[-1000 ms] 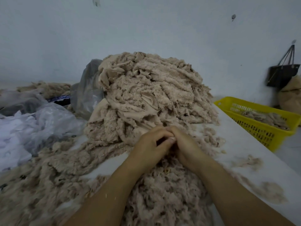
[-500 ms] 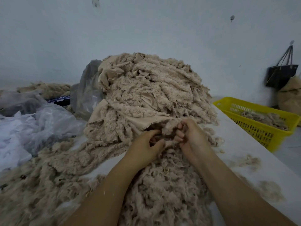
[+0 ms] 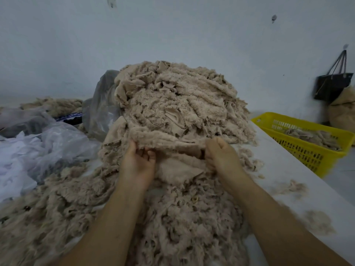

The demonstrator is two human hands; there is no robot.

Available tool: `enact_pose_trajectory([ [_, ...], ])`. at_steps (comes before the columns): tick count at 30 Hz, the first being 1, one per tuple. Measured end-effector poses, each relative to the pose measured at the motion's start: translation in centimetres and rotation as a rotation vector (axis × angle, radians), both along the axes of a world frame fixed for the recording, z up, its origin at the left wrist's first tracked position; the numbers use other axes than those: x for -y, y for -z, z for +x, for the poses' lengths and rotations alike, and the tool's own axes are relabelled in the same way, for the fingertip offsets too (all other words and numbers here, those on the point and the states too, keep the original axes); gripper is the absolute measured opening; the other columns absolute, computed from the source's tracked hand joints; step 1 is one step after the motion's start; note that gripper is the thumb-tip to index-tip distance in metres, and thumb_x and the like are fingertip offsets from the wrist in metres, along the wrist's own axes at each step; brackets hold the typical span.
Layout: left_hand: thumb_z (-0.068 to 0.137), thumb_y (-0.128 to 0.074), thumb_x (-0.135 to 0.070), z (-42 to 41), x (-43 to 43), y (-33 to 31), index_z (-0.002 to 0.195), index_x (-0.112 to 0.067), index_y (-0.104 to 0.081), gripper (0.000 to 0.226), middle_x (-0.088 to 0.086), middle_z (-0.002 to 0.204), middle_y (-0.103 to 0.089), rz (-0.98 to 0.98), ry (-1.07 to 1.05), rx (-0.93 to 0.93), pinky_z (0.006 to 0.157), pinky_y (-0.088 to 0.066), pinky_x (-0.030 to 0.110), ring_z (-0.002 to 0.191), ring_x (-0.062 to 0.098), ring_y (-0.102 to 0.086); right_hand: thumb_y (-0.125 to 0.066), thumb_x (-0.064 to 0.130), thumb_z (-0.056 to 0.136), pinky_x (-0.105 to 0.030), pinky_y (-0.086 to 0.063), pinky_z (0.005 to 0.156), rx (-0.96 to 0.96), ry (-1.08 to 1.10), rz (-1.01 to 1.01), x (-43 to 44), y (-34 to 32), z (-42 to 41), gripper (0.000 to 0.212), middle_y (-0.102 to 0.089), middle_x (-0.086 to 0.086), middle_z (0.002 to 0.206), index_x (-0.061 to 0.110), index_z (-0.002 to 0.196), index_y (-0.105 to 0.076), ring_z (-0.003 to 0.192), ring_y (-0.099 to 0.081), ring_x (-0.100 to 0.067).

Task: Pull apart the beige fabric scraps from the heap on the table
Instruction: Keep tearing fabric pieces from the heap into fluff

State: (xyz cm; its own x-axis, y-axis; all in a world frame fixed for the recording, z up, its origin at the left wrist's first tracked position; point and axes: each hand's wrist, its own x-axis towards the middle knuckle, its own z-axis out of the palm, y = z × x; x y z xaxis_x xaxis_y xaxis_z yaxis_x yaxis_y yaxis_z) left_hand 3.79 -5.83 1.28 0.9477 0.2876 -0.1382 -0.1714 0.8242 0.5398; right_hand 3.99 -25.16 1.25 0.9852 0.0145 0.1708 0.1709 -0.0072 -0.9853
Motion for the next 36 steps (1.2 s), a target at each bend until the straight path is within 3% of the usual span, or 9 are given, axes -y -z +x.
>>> enact_pose_trajectory([
  [5,0.103,-0.05,-0.034,-0.1,0.1,0.2,0.102,-0.016,-0.069,0.026,-0.004,0.082,-0.068,-0.044,0.057,0.043,0.061,-0.05,0.018,0.068,0.007,-0.06,-0.052,0.02,0.097,-0.02,-0.024,0.04,0.042,0.175,0.063,0.0,0.3,-0.2,0.039,-0.029,0.009,0.051,0.021,0.065,-0.03,0.042,-0.022,-0.006],
  [8,0.103,-0.05,-0.03,-0.1,-0.8,-0.2,0.109,-0.011,-0.071,0.029,0.003,0.104,-0.075,-0.159,0.022,0.069,0.089,-0.055,0.026,0.096,0.013,-0.069,-0.052,0.02,0.096,-0.02,-0.022,0.04,0.002,0.357,0.169,0.6,0.1,0.3,0.036,-0.029,0.006,0.053,0.021,0.068,-0.029,0.045,-0.022,-0.01],
  [12,0.103,-0.05,-0.031,-0.2,-1.1,-0.4,0.093,-0.013,-0.069,0.028,-0.003,0.074,-0.07,-0.171,-0.018,0.058,0.07,-0.057,0.02,0.069,0.005,-0.066,-0.05,0.028,0.097,-0.032,-0.024,0.047,-0.008,0.389,0.068,1.7,0.5,0.6,0.03,-0.03,-0.004,0.065,0.018,0.076,-0.031,0.052,-0.023,-0.015],
  [16,0.097,-0.055,-0.021,-1.0,1.4,-0.3,0.077,-0.012,-0.071,0.027,0.002,0.073,-0.068,0.12,0.205,0.133,0.061,-0.056,0.02,0.064,0.009,-0.068,-0.054,0.043,0.095,-0.016,-0.041,0.06,0.141,0.236,-0.173,0.1,0.8,0.1,0.016,-0.052,0.006,0.1,0.028,0.093,-0.049,0.074,-0.052,0.003],
  [18,0.088,-0.061,-0.019,-1.4,2.2,-0.1,0.073,-0.012,-0.075,0.021,0.006,0.079,-0.071,0.245,0.297,0.164,0.066,-0.058,0.022,0.074,0.013,-0.071,-0.051,0.068,0.087,-0.013,-0.047,0.067,0.234,0.151,-0.211,-0.3,0.5,-0.4,0.039,-0.052,0.012,0.117,0.036,0.109,-0.053,0.094,-0.057,0.006],
  [21,0.09,-0.062,-0.019,-1.7,2.6,0.1,0.086,-0.008,-0.074,0.017,0.009,0.089,-0.071,0.343,0.362,0.178,0.076,-0.059,0.027,0.084,0.017,-0.07,-0.046,0.088,0.074,-0.017,-0.053,0.072,0.204,-0.078,-0.304,-1.2,0.6,-0.8,0.069,-0.062,0.02,0.116,0.043,0.126,-0.048,0.094,-0.065,0.002],
  [25,0.089,-0.063,-0.024,-2.0,3.0,-0.3,0.075,-0.016,-0.078,0.022,0.002,0.077,-0.071,0.442,0.398,0.185,0.07,-0.057,0.025,0.074,0.012,-0.069,-0.058,0.059,0.091,-0.006,-0.042,0.062,0.148,-0.24,-0.452,-2.2,1.8,-0.2,0.019,-0.061,0.04,0.082,0.041,0.096,-0.055,0.071,-0.06,0.013],
  [30,0.096,-0.056,-0.027,-1.7,2.5,-0.4,0.085,-0.018,-0.069,0.02,-0.004,0.076,-0.065,0.381,0.28,0.13,0.062,-0.047,0.021,0.068,0.007,-0.059,-0.049,0.03,0.1,-0.013,-0.031,0.043,0.182,-0.107,-0.556,-1.0,1.7,0.3,0.022,-0.052,0.018,0.059,0.026,0.078,-0.048,0.048,-0.042,0.002],
  [36,0.103,-0.047,-0.023,-1.2,2.0,-0.2,0.096,-0.016,-0.064,0.019,-0.006,0.073,-0.066,0.119,0.182,0.055,0.049,-0.047,0.016,0.058,0.004,-0.058,-0.054,0.023,0.092,-0.032,-0.028,0.055,0.305,0.094,-0.649,-1.1,0.9,-0.1,0.02,-0.042,0.003,0.064,0.018,0.077,-0.042,0.055,-0.034,-0.012],
])
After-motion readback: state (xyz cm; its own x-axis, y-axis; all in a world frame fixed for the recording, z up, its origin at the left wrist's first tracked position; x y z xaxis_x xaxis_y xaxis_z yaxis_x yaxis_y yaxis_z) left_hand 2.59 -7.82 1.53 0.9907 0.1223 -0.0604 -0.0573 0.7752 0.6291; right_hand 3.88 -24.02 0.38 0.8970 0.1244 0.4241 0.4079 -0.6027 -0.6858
